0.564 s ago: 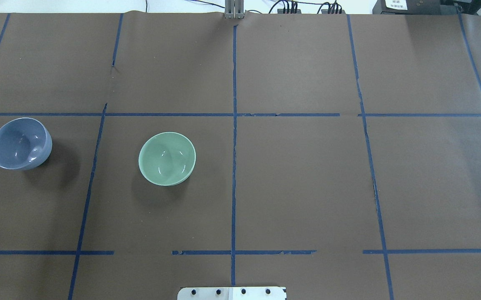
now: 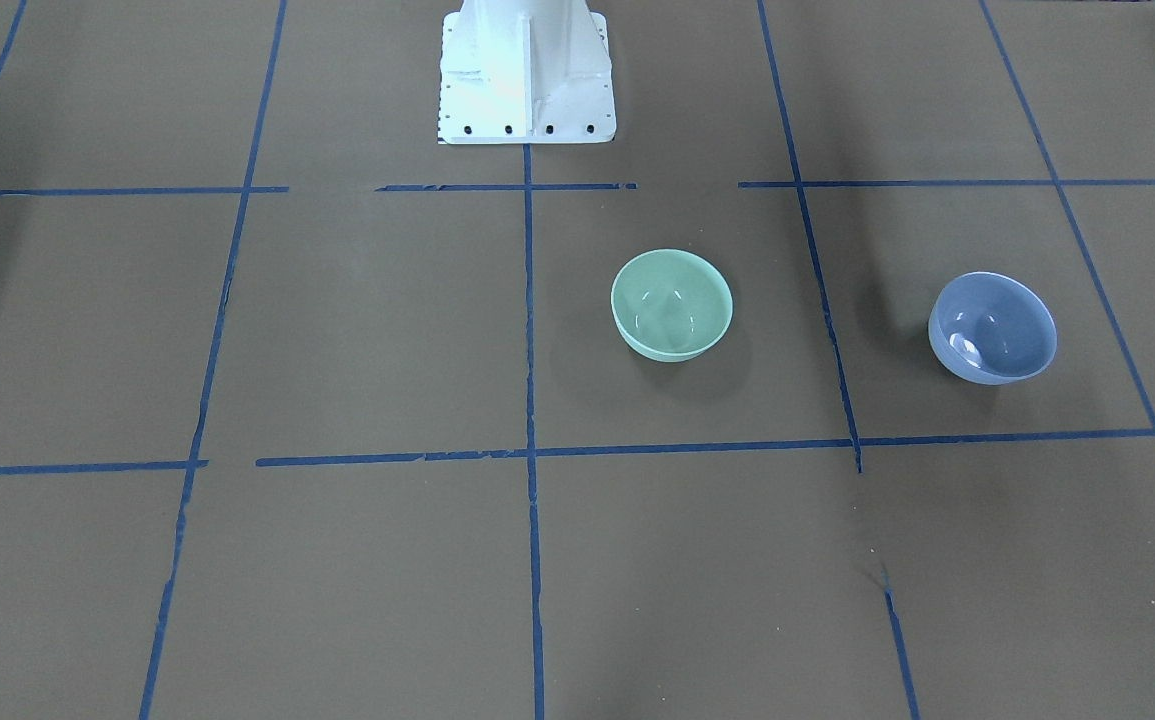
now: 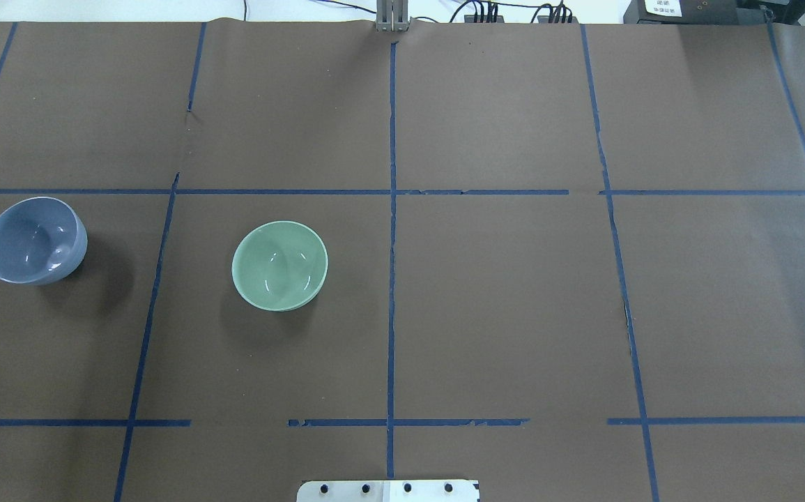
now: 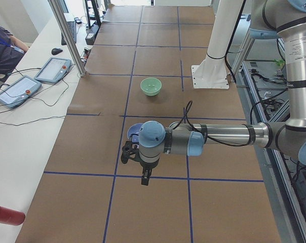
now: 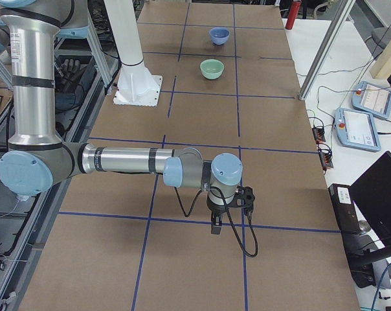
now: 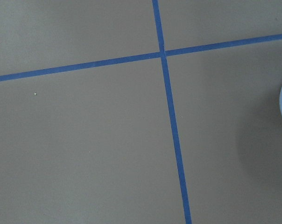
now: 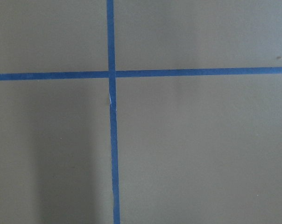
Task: Stack blue bowl on green bowl
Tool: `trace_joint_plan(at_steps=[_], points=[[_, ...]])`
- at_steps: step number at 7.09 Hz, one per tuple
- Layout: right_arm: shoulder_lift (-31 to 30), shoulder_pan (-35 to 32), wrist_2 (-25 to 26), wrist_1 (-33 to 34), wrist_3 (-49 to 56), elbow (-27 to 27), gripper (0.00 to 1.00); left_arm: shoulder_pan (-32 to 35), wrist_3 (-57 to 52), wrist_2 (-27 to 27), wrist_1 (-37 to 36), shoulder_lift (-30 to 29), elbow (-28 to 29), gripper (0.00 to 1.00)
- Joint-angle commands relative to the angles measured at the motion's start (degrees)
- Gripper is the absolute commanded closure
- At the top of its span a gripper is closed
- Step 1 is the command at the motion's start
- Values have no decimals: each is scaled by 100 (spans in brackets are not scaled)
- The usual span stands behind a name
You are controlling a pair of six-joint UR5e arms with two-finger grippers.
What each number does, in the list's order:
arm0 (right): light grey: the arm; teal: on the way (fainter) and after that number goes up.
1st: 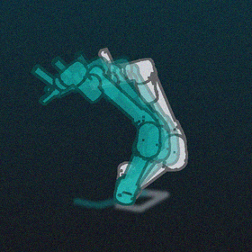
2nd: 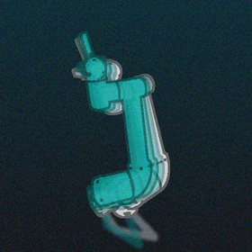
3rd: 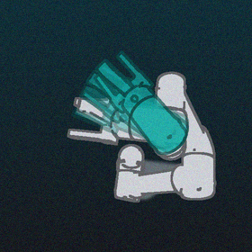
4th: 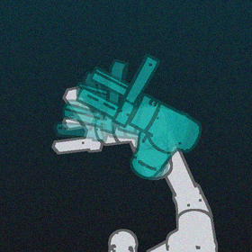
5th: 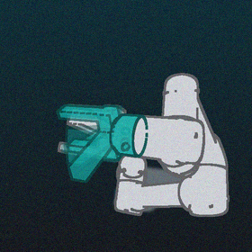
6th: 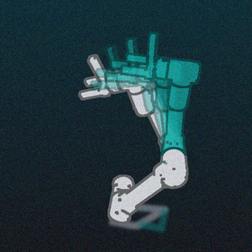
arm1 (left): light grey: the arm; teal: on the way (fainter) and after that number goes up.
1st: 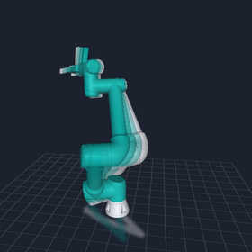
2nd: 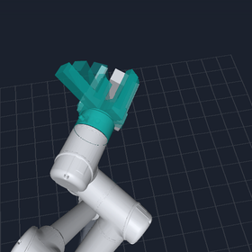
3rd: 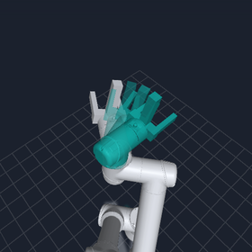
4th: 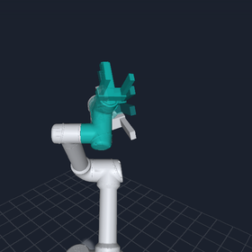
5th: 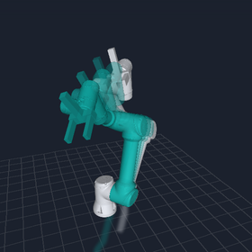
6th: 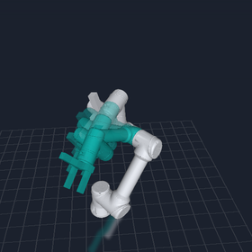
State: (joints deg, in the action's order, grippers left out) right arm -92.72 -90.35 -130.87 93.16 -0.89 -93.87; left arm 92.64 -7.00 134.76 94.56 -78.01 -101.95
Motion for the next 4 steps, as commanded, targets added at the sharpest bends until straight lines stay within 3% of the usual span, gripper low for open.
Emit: trace_joint_plan(at_steps=[1,2,4], points=[[0,0,0,0,1,0,0,-9,32,-28,-8,-30,17,0],[0,0,0,0,1,0,0,-35,302,-2,114,-21,104,0],[0,0,0,0,1,0,0,-402,1353,7,1758,-48,401,0]])
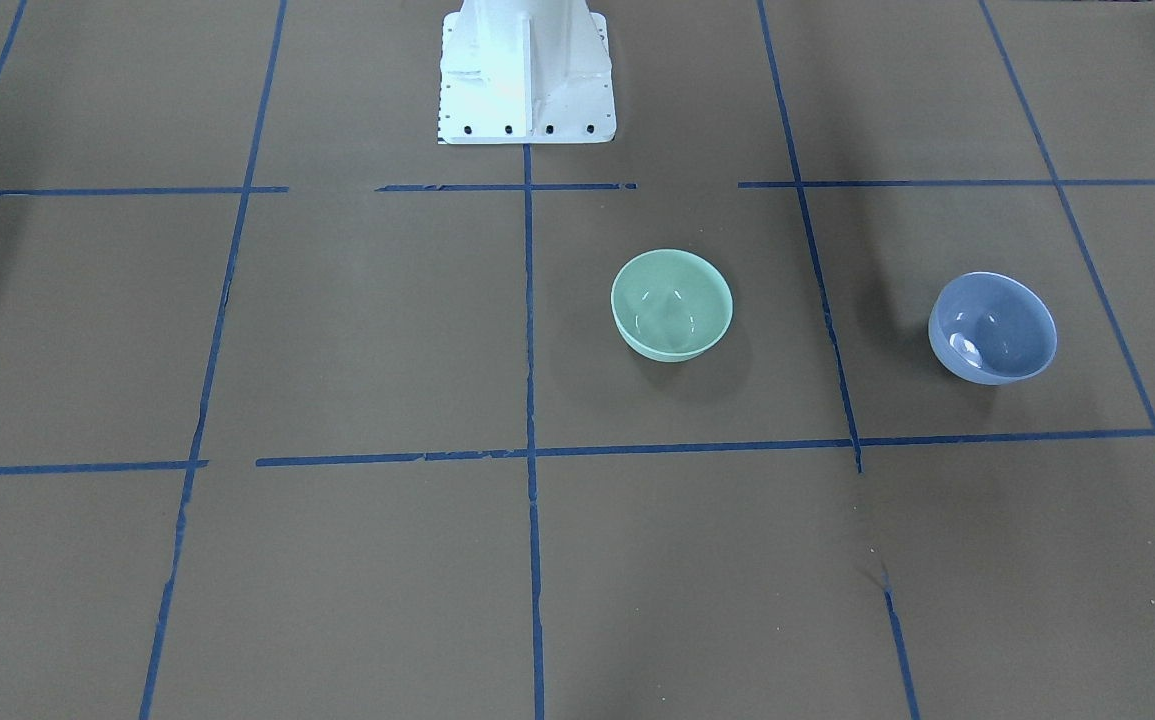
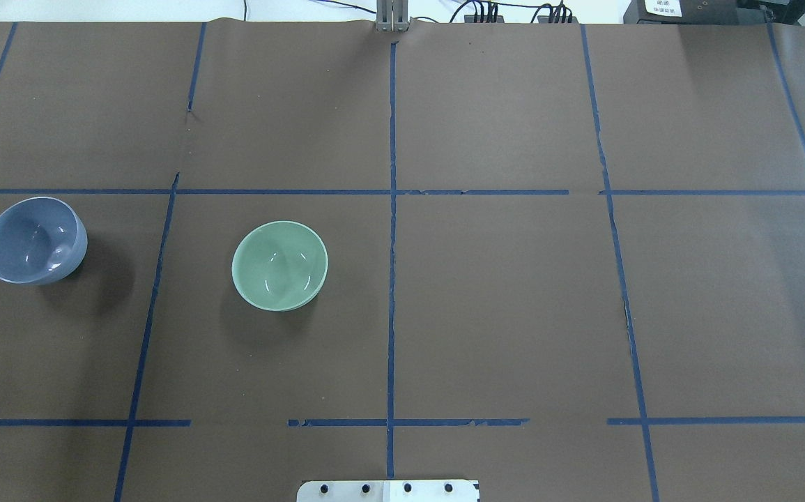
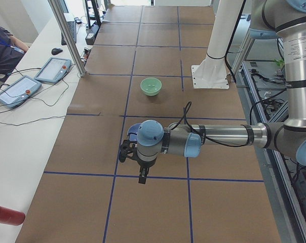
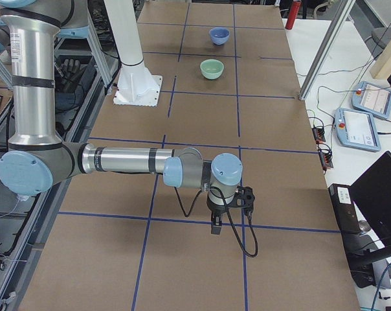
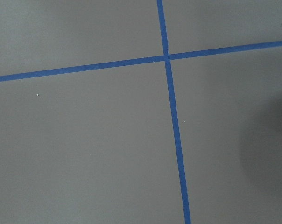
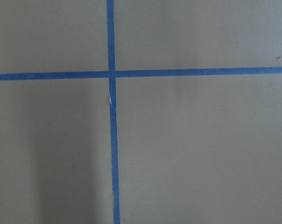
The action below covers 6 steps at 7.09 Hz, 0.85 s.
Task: Stack blue bowl on green bowl
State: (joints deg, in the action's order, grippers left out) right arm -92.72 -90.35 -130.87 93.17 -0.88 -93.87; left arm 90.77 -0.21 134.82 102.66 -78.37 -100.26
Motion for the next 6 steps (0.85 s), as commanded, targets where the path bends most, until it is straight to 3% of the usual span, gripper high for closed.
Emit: trace_joint_plan(at_steps=[1,3,5,6], points=[[0,0,0,0,-9,0,0,-661,1690,-25,1550,-20,270,0],[0,0,0,0,0,0,0,-1603,2750,-113,1793,-440,472,0],[0,0,0,0,0,0,0,-2324,3683,-823,1819,-670,490,0],[0,0,0,0,-9,0,0,-2518,4008,-877,1819,-775,551,0]])
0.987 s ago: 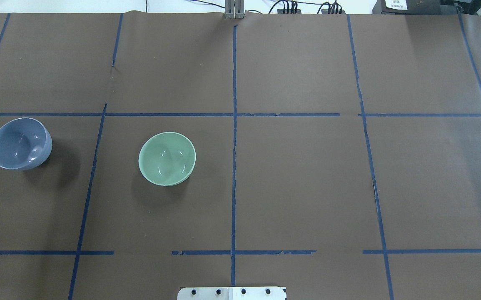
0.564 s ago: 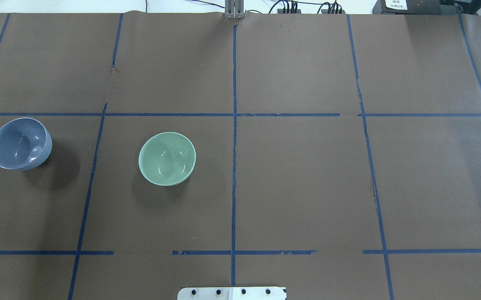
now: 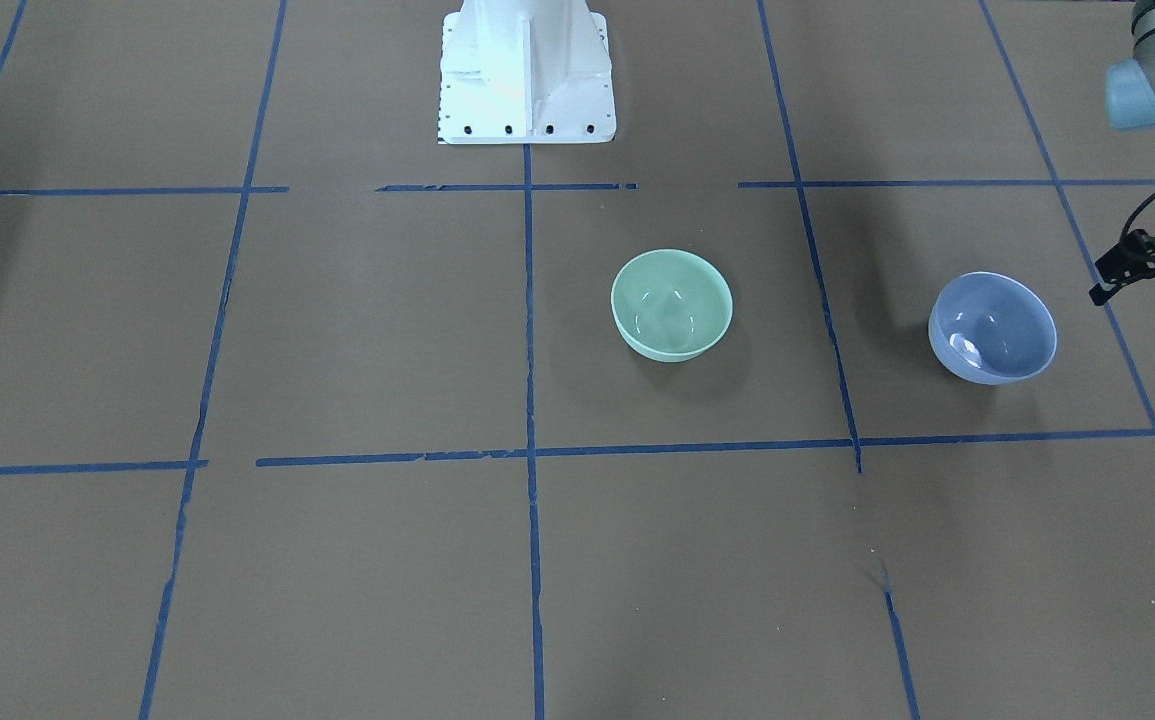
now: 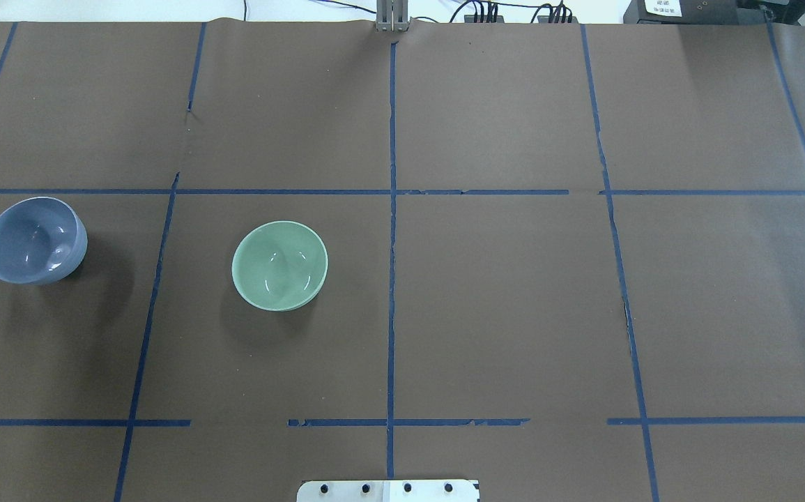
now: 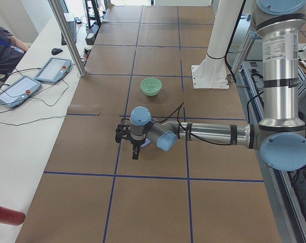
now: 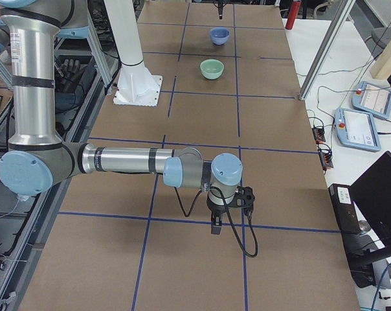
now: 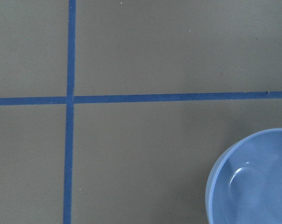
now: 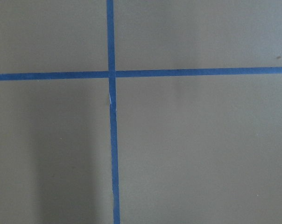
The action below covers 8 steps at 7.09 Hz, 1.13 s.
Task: Stack blue bowl on green bowl
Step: 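Lower the left gripper to the rim of the light blue bowl and close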
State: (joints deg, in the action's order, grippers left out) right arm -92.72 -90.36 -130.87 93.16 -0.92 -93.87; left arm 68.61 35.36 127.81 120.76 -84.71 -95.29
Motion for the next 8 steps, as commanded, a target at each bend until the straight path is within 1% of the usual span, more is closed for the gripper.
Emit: trace_joint_plan(at_steps=[1,2,3,5,6,8], points=[[0,0,0,0,-5,0,0,-444,550,-308,18,-194,115,0],[0,-8,0,0,4,0,0,-523,620,-379,157,-195,186,5],[0,0,0,0,-5,0,0,-559,630,-379,280,-195,265,20],[0,-8,0,0,4,0,0,-568,691,-327,273,-239,292,73],[0,0,0,0,4,0,0,-568,761,-205,273,-239,283,84],[0,0,0,0,4,0,0,-621,770,-89,282,-239,283,83]])
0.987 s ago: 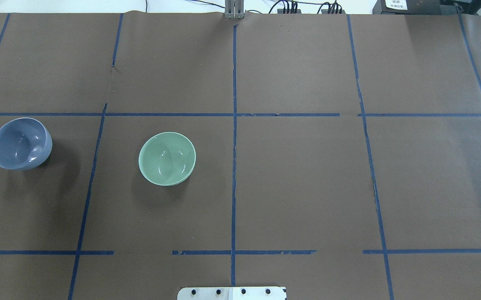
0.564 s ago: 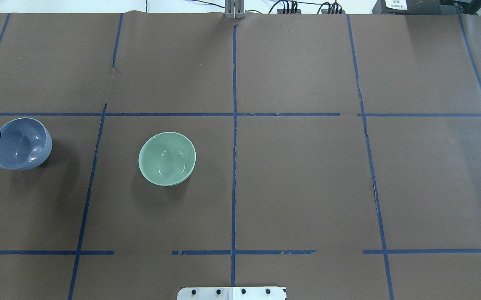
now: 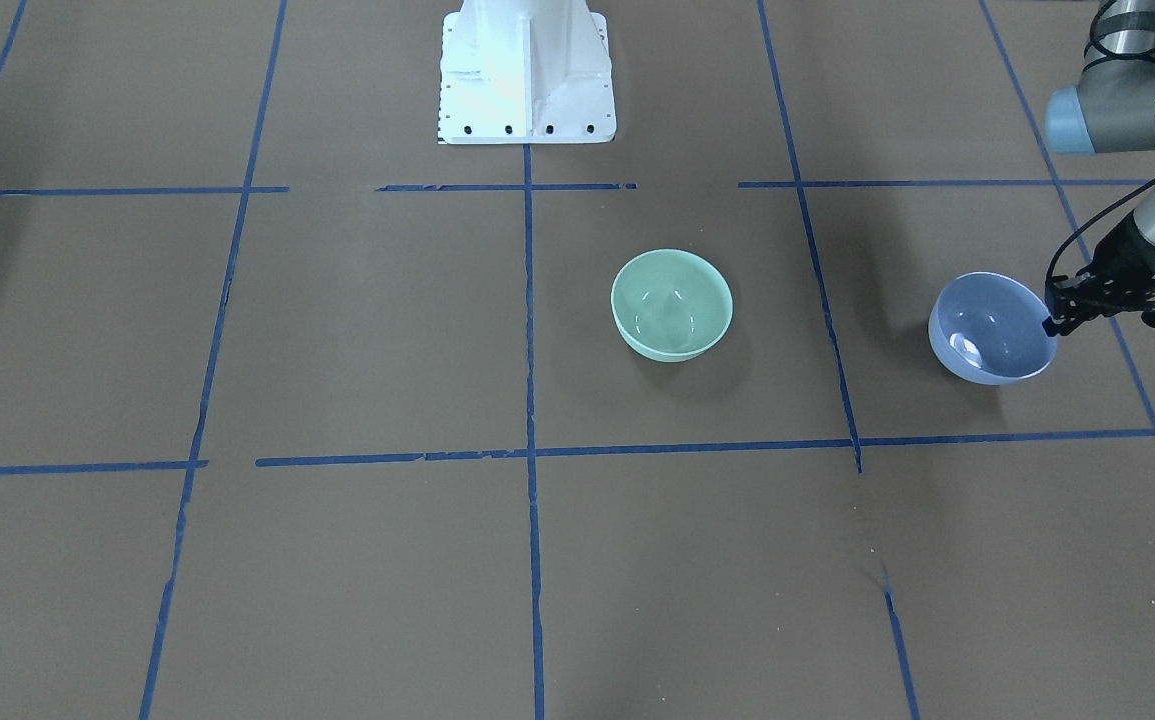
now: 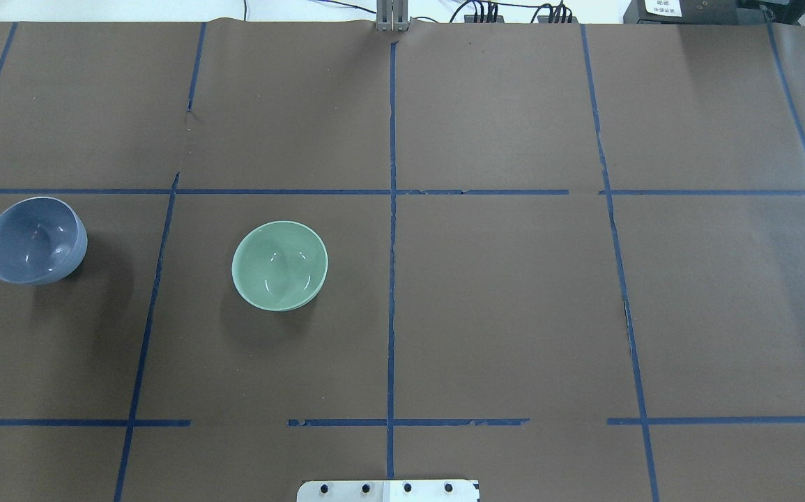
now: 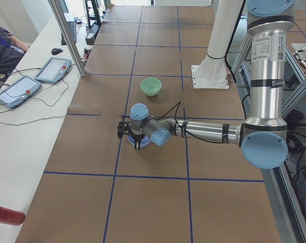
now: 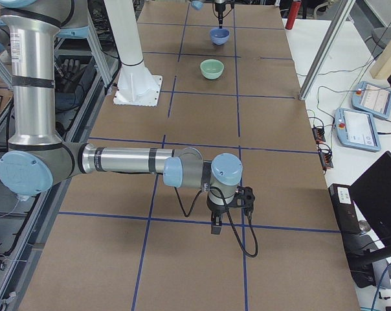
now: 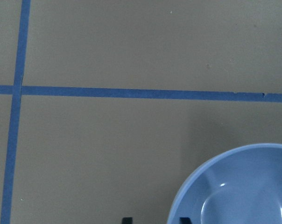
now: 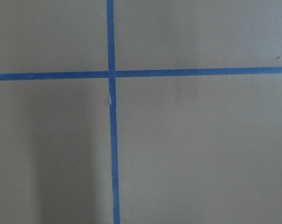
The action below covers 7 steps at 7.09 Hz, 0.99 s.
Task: Stack blue bowl on green bowl
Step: 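Lower the left gripper to the rim of the light blue bowl and close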
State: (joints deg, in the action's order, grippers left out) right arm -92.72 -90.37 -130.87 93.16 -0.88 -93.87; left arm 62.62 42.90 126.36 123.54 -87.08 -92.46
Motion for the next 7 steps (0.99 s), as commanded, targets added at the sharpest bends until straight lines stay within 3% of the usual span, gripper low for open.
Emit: trace_joint_plan(at_steps=[1,5,6,7], points=[[0,2,0,0,-8,0,0,-56,17,56,-5,-2,8,83],[0,2,0,0,0,0,0,-92,8,64,3,7,0,85],[0,2,0,0,0,0,0,-83,8,177,-40,7,-35,100],[0,-7,0,0,0,0,0,-57,8,535,-67,42,-140,100]])
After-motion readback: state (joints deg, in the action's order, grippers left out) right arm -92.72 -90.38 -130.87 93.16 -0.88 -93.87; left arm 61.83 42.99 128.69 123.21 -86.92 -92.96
